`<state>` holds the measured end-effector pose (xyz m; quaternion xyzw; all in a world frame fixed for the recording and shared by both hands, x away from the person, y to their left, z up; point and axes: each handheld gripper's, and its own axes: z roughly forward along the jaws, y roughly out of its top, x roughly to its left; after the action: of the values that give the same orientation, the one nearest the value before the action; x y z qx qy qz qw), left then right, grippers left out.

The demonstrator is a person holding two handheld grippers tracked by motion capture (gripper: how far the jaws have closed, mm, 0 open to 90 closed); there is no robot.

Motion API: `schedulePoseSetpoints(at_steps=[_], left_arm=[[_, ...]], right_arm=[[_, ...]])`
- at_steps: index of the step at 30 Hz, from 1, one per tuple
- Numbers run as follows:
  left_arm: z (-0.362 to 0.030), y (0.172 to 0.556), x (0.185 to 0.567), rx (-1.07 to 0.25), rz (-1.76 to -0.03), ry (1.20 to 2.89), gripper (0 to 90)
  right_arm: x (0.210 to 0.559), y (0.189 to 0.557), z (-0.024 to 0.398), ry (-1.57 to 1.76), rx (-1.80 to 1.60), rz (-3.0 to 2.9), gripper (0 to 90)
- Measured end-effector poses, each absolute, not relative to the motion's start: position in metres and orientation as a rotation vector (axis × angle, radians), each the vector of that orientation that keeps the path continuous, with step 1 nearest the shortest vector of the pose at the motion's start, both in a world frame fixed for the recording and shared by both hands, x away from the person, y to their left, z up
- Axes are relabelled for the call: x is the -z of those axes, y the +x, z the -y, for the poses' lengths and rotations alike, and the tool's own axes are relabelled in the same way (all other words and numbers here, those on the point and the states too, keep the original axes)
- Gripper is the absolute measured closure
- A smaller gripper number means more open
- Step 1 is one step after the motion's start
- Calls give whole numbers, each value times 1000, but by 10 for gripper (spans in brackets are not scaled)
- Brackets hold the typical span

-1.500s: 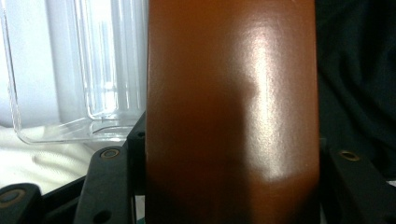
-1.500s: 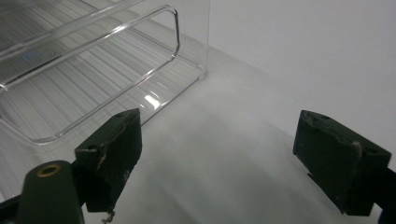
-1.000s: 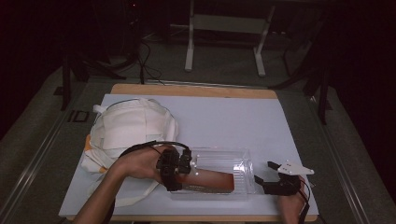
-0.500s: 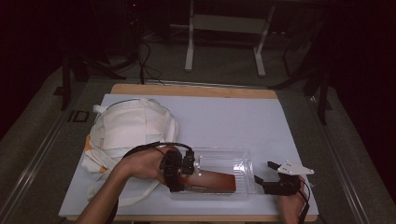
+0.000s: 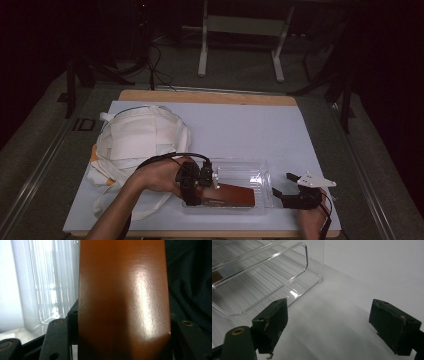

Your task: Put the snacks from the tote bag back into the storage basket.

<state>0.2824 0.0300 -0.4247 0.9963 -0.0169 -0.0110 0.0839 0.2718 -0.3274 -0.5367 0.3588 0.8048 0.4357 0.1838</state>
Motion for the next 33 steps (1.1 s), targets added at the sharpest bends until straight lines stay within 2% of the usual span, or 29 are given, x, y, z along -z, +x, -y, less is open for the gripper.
schedulePoseSetpoints(at_steps=[16,33], left_arm=[[-22,285,424,75,29,2947,415],[-20,282,422,150,-15,2949,350]], right_arm=[[537,272,327,1011,-1229,-2271,155],[537,272,327,1012,-1225,-2276,154]])
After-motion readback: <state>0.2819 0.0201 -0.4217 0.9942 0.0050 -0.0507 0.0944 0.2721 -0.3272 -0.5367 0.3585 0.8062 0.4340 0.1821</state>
